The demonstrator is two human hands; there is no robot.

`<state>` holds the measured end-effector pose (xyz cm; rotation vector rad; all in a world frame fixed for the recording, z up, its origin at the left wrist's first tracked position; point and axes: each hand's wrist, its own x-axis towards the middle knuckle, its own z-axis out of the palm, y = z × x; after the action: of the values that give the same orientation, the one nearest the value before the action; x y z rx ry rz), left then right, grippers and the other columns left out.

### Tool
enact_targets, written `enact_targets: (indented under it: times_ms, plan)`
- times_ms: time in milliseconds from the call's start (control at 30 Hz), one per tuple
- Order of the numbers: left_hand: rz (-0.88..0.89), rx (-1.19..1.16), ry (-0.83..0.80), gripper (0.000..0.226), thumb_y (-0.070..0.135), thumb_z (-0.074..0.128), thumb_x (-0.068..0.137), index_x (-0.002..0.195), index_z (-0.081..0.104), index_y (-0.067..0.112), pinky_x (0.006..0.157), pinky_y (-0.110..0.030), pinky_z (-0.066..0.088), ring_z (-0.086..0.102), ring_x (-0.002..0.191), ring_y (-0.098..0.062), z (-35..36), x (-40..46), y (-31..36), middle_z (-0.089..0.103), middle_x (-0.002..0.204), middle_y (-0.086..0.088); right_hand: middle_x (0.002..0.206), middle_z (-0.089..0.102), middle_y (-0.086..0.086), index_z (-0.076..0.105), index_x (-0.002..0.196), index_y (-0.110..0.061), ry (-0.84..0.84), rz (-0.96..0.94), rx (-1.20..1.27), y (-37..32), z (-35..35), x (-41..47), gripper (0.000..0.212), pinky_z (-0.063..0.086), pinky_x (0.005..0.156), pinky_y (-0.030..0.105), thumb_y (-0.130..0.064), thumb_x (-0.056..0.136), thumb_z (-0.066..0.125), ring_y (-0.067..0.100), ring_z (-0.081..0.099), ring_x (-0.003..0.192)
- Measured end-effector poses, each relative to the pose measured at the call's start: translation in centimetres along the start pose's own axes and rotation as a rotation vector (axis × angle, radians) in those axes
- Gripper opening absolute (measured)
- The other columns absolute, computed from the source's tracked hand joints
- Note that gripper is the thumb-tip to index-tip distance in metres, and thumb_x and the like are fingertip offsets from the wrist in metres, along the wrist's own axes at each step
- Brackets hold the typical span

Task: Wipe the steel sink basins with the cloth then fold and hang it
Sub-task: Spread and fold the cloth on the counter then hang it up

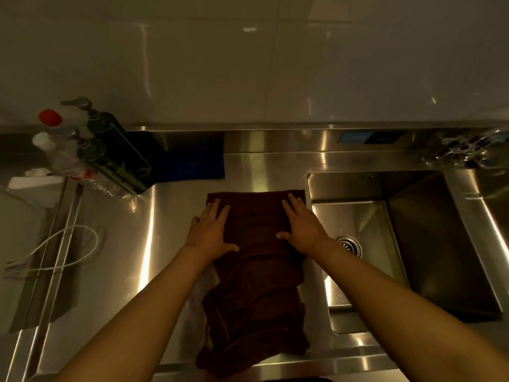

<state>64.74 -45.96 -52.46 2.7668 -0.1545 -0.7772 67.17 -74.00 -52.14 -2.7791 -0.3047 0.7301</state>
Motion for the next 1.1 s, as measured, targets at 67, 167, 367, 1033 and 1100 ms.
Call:
enact_targets:
  times_ms: [67,167,367,1033,1100]
  plan:
    - [-0.017,0.025,-0.01,0.141,0.075,0.082,0.064,0.167,-0.004,0.029,0.126,-0.061,0.015,-0.005,0.161,-0.027,-0.8,0.8,-0.6,-0.015,0.173,-0.005,0.17,-0.014,0.001,0.001,0.164,-0.023,-0.048,0.005,0.005,0.4,-0.7,1.4,0.117,0.011,0.127,0.05,-0.058,0.081,0.076,0.026,-0.009,0.157]
    - [-0.026,0.04,-0.004,0.144,0.076,0.083,0.061,0.167,-0.003,0.031,0.125,-0.063,0.017,-0.005,0.161,-0.027,-2.1,2.2,-1.2,-0.014,0.174,-0.004,0.17,-0.014,0.002,0.0,0.164,-0.024,-0.075,-0.008,-0.064,0.8,-2.3,3.4,0.126,0.009,0.127,0.053,-0.062,0.073,0.08,0.026,-0.007,0.157]
    - [-0.01,0.038,0.014,0.136,0.071,0.084,0.066,0.167,0.003,0.03,0.124,-0.06,0.019,0.002,0.161,-0.029,-4.1,4.3,-1.5,-0.007,0.175,-0.005,0.171,-0.008,0.003,0.005,0.164,-0.024,-0.071,-0.008,-0.069,0.7,-3.9,5.8,0.122,0.011,0.126,0.055,-0.058,0.075,0.081,0.025,-0.001,0.158]
    - [0.141,0.013,0.1,0.089,0.056,0.07,0.091,0.164,0.026,0.032,0.122,-0.054,0.031,0.017,0.159,-0.029,8.0,-12.0,-0.6,0.012,0.174,-0.006,0.17,0.011,0.001,0.029,0.16,-0.023,0.063,-0.166,0.074,-0.9,7.4,-11.3,0.086,0.02,0.126,0.042,-0.042,0.09,0.073,0.024,0.013,0.156]
    - [0.096,0.008,0.08,0.093,0.06,0.068,0.09,0.165,0.019,0.033,0.124,-0.053,0.027,0.008,0.161,-0.025,8.4,-12.6,-1.3,0.003,0.175,-0.001,0.171,0.001,-0.001,0.02,0.162,-0.024,0.027,-0.147,0.018,-0.3,7.7,-12.0,0.091,0.017,0.127,0.044,-0.046,0.091,0.071,0.023,0.006,0.158]
